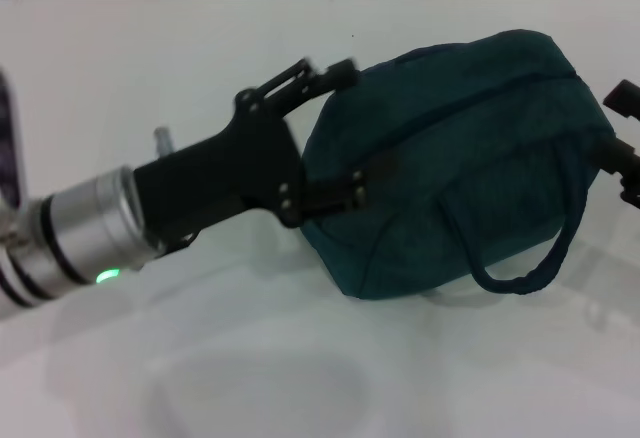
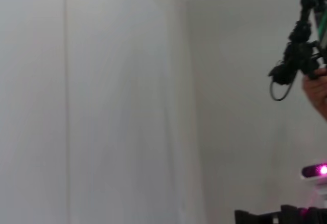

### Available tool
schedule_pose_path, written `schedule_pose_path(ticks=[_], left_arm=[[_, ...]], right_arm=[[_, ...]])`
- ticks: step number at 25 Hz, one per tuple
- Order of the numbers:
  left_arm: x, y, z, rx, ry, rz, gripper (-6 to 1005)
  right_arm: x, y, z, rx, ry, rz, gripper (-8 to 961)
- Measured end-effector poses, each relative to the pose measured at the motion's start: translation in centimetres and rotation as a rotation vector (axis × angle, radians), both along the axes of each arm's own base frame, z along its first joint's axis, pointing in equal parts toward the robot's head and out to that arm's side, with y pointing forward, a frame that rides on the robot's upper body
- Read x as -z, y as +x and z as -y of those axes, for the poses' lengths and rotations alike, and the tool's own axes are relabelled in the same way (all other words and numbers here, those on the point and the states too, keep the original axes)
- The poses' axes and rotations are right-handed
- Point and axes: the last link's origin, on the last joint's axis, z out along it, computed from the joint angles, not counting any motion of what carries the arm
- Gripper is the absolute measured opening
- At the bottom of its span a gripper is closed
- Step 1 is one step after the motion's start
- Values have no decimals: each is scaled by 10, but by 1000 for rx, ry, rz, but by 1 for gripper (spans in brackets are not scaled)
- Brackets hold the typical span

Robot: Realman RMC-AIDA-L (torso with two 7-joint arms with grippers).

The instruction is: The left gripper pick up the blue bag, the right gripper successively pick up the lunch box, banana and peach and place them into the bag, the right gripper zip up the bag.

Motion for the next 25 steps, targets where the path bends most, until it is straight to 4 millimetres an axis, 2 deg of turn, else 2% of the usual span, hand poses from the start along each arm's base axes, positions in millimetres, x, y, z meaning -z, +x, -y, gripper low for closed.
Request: schedule_pose_path(ticks=[6,16,25], left_arm=[[6,-24,19,-52,42,33,876],[8,-29,22,-49,83,24,876],[-1,-39,20,-110,119,44,875]], right_arm=[[10,-6,-10,-22,-29,58,616],[14,-10,-15,-20,-29,70,615],[35,-20,-13,-55,43,80,616]])
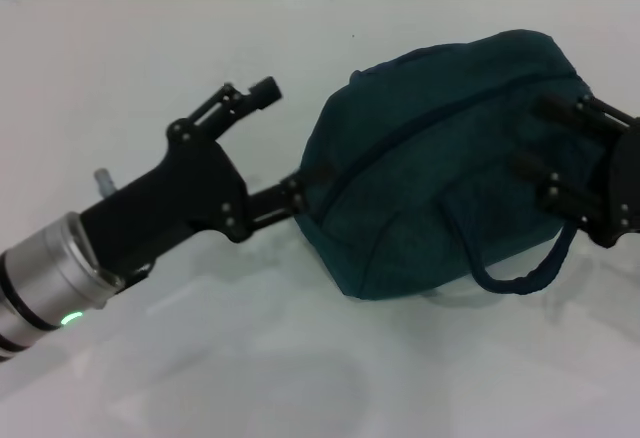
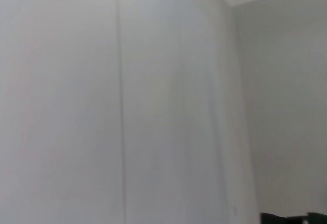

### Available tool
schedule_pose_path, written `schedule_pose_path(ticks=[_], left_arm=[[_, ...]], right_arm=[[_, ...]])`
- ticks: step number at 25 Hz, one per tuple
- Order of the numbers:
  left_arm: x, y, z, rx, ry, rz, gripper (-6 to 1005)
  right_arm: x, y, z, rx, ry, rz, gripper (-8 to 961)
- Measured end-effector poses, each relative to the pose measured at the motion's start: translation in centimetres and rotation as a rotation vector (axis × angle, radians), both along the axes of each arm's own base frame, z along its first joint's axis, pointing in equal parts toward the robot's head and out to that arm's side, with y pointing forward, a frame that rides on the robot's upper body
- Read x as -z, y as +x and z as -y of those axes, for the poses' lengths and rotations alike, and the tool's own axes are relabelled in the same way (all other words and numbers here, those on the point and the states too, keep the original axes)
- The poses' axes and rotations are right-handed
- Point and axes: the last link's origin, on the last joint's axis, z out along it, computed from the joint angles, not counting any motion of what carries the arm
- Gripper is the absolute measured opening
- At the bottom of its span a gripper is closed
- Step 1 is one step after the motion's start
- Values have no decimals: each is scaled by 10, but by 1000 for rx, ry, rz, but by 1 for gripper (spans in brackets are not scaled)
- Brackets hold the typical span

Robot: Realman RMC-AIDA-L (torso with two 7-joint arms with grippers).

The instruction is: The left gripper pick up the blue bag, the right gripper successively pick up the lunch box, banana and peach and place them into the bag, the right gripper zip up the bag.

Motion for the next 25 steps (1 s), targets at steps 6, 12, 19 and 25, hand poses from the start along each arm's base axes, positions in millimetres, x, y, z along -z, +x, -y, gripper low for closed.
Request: schedule_pose_path(ticks=[6,12,19,25], left_arm=[[-8,-9,-2,-35,-30,-1,875],[-4,-11,3,-17,-56,-30,875],[-2,-11,5,-5,-62,-48,876],[-1,-11,6,-5,-59,-46,869]], right_arm=[[3,-1,-1,-4,4,9,615],[7,-4,3,-33,-25,19,616],[11,-4,5,-44,-44,38,615],[12,-3,5,-44,-42,42,615]])
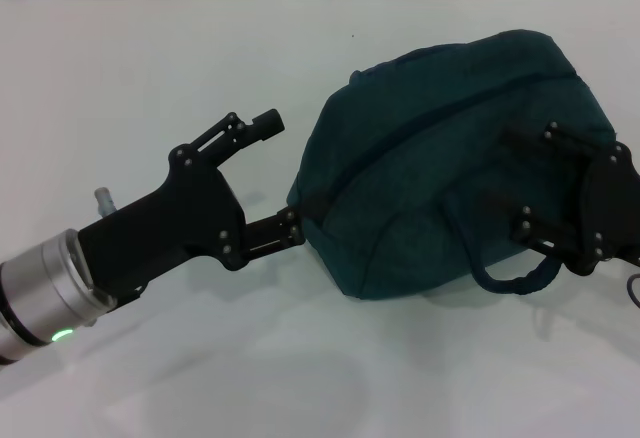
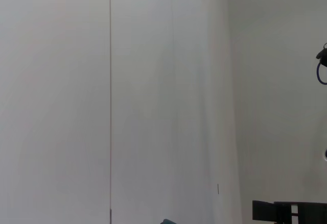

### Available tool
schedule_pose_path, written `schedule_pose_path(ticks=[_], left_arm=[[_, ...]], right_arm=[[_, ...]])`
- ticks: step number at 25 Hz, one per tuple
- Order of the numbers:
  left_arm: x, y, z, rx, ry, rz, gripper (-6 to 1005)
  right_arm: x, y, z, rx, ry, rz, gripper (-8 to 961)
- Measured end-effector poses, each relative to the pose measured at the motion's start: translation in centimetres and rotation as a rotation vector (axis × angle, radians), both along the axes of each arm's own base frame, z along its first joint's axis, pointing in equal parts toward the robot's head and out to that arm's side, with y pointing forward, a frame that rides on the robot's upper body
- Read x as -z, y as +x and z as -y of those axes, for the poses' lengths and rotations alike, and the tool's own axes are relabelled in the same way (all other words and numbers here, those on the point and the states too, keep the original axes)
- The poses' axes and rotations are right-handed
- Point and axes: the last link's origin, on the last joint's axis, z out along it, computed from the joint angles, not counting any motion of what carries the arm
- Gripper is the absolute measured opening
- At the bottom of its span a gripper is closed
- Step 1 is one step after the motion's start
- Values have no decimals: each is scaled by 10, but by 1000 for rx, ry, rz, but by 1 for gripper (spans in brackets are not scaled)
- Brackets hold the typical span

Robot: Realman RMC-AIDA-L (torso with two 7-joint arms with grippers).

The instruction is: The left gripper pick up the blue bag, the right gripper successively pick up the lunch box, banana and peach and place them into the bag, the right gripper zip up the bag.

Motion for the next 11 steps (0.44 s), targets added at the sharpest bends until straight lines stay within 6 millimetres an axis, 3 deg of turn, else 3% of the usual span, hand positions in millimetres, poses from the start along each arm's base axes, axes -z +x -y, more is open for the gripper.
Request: schedule_pose_path(ticks=[11], left_arm=[[5,-1,6,-8,28,6,869]], right_arm=[[0,1,0,7,3,0,616]])
